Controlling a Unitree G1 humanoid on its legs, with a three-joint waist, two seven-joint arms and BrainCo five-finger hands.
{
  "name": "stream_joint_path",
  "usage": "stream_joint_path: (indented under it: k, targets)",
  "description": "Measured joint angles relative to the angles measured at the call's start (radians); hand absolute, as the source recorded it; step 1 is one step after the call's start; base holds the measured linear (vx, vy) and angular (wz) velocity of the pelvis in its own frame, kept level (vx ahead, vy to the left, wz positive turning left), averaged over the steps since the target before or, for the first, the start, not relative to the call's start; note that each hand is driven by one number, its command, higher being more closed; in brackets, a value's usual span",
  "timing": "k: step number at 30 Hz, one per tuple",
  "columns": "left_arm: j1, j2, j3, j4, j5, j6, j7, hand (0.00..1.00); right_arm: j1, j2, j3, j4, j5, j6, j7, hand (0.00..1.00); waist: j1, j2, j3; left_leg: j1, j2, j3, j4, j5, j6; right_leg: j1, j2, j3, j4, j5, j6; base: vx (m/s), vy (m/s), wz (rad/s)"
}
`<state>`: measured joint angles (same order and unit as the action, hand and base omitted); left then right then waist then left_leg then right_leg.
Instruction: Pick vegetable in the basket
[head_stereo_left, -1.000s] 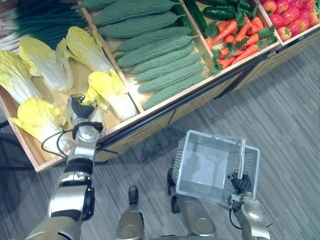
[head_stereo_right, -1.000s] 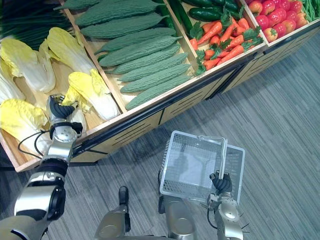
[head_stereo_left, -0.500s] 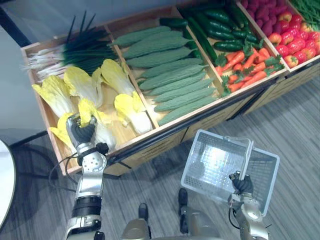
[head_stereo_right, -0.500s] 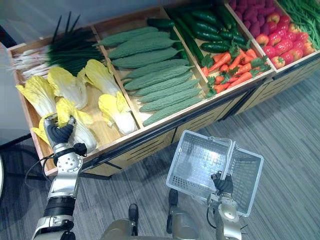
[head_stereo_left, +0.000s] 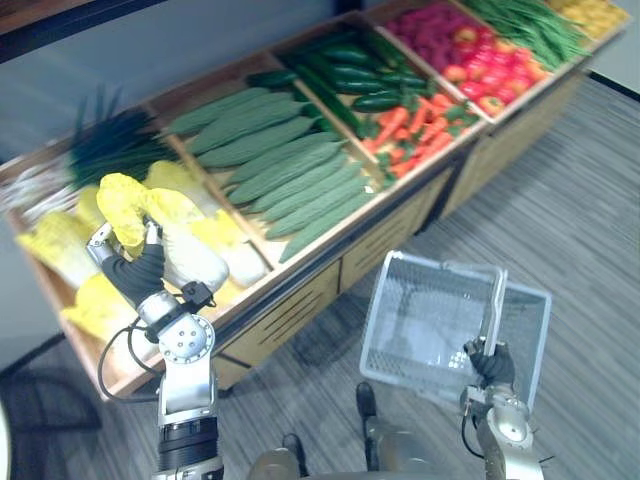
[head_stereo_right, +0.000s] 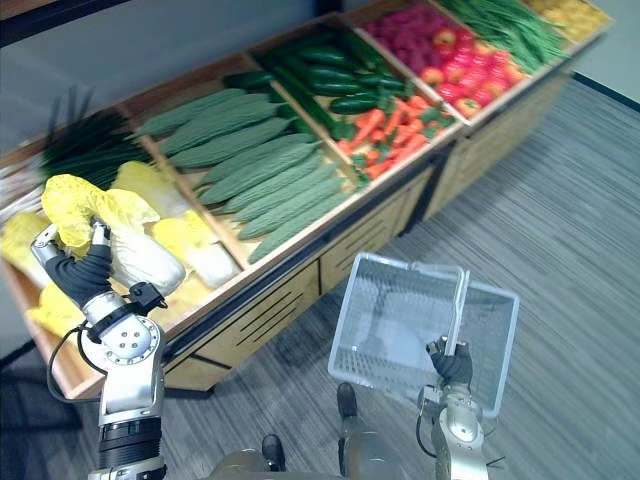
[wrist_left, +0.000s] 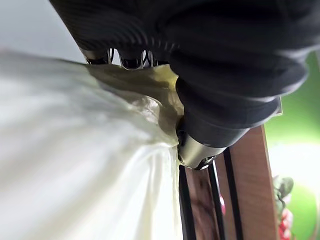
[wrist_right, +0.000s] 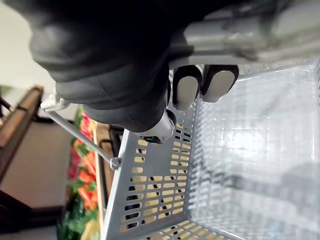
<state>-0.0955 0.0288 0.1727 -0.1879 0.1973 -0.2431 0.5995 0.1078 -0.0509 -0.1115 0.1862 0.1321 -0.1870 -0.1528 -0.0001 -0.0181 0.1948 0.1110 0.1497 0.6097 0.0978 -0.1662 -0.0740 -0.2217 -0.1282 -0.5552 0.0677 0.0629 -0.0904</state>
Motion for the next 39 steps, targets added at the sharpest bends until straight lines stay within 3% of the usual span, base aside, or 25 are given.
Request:
stream_joint_path:
  k: [2,5,6,8,9,11,15,17,18,20,21,29,33,34,39]
  targets:
    - [0.007,-0.014,-0.040,0.003,-0.013,-0.006,-0.034,1.00,-0.002,-0.003,0.045,-0.013,-0.008,0.000,0.009,1.00,0.009,0.004,0.000,0.050,0.016,0.072,0.019,-0.036,-0.033,0.009,0.024,0.034,-0.002,0.082,-0.001,0.06,-0.129,-1.97]
    - [-0.007,-0.030,-0.160,0.056,-0.032,-0.031,-0.082,1.00,-0.002,-0.039,0.084,-0.023,-0.003,0.004,0.028,1.00,-0.025,0.032,-0.012,0.078,0.068,0.141,0.054,-0.069,-0.034,0.019,0.099,0.089,-0.028,0.069,-0.003,0.09,-0.101,-0.83]
    - [-0.016,-0.031,-0.205,0.102,-0.041,-0.035,-0.115,1.00,-0.002,-0.044,0.105,-0.035,0.014,0.014,0.043,1.00,-0.039,0.029,-0.014,0.079,0.099,0.134,0.127,-0.067,-0.036,0.031,0.126,0.114,-0.040,0.060,-0.014,0.13,-0.029,-0.79]
    - [-0.016,-0.038,-0.262,0.183,-0.055,-0.035,-0.142,1.00,0.002,-0.070,0.156,-0.067,0.028,0.020,0.063,1.00,-0.038,0.030,-0.012,0.055,0.159,0.118,0.301,-0.065,-0.030,0.058,0.157,0.173,-0.050,0.055,-0.024,0.16,-0.006,-0.93]
    - [-0.016,-0.041,-0.288,0.213,-0.061,-0.034,-0.150,1.00,0.002,-0.083,0.178,-0.080,0.037,0.021,0.070,1.00,-0.040,0.030,-0.012,0.033,0.182,0.073,0.393,-0.059,-0.010,0.070,0.166,0.203,-0.054,0.050,-0.033,0.19,0.034,-0.92]
    - [-0.017,-0.045,-0.350,0.255,-0.067,-0.028,-0.175,1.00,-0.003,-0.098,0.225,-0.142,0.068,0.027,0.070,1.00,-0.037,0.030,-0.012,-0.060,0.132,-0.170,0.497,-0.114,-0.009,0.096,0.181,0.286,-0.062,0.037,-0.046,0.21,0.060,-1.07]
    - [-0.052,-0.040,-0.380,0.320,-0.051,-0.014,-0.187,1.00,-0.032,-0.119,0.298,-0.180,0.150,0.030,0.096,1.00,-0.031,0.030,-0.012,-0.166,0.017,-0.403,0.386,-0.138,-0.009,0.147,0.188,0.403,-0.072,0.035,-0.035,0.13,0.096,-0.91]
    - [-0.086,-0.035,-0.399,0.358,-0.033,-0.006,-0.187,1.00,-0.042,-0.127,0.337,-0.181,0.188,0.030,0.108,1.00,-0.023,0.040,-0.019,-0.184,-0.014,-0.473,0.240,-0.097,-0.019,0.155,0.199,0.454,-0.074,0.047,-0.007,0.04,0.111,-0.99]
    - [-0.095,-0.032,-0.412,0.374,-0.023,-0.005,-0.189,1.00,-0.041,-0.133,0.358,-0.179,0.215,0.036,0.116,1.00,-0.017,0.051,-0.027,-0.178,-0.009,-0.468,0.215,-0.017,0.002,0.164,0.217,0.491,-0.084,0.053,0.002,0.07,0.155,-1.10]
    - [-0.110,-0.021,-0.428,0.398,0.006,0.001,-0.200,1.00,-0.031,-0.131,0.386,-0.188,0.247,0.042,0.134,1.00,-0.024,0.045,-0.032,-0.152,-0.018,-0.441,0.170,-0.014,0.007,0.184,0.205,0.521,-0.116,0.066,0.019,0.11,0.164,-0.51]
    - [-0.131,-0.022,-0.445,0.424,0.021,0.004,-0.208,1.00,-0.027,-0.134,0.401,-0.191,0.264,0.043,0.142,1.00,-0.041,0.039,-0.035,-0.127,-0.040,-0.420,0.117,-0.001,0.023,0.182,0.188,0.539,-0.137,0.077,0.034,0.09,0.129,-0.17]
    - [-0.170,-0.001,-0.440,0.547,0.081,0.044,-0.209,1.00,-0.025,-0.134,0.445,-0.229,0.323,0.058,0.179,1.00,-0.043,0.032,-0.038,-0.061,-0.084,-0.349,0.008,0.024,0.044,0.181,0.163,0.617,-0.166,0.097,0.064,0.08,0.145,-0.25]
    - [-0.171,0.023,-0.427,0.604,0.080,0.050,-0.209,1.00,-0.020,-0.134,0.476,-0.236,0.373,0.063,0.183,1.00,-0.040,0.012,-0.048,-0.064,-0.094,-0.358,0.003,0.023,0.051,0.179,0.155,0.616,-0.166,0.096,0.069,0.00,0.097,0.05]
    - [-0.171,0.028,-0.424,0.631,0.080,0.052,-0.209,0.00,-0.020,-0.134,0.488,-0.236,0.387,0.067,0.187,1.00,-0.040,0.004,-0.053,-0.065,-0.097,-0.359,0.001,0.024,0.053,0.177,0.152,0.616,-0.166,0.097,0.071,-0.03,0.059,0.03]
    - [-0.173,0.033,-0.418,0.751,0.081,0.080,-0.215,0.00,-0.001,-0.138,0.555,-0.260,0.441,0.083,0.211,1.00,-0.040,-0.021,-0.064,-0.078,-0.113,-0.363,-0.012,0.034,0.071,0.159,0.136,0.616,-0.167,0.105,0.083,-0.06,0.066,0.03]
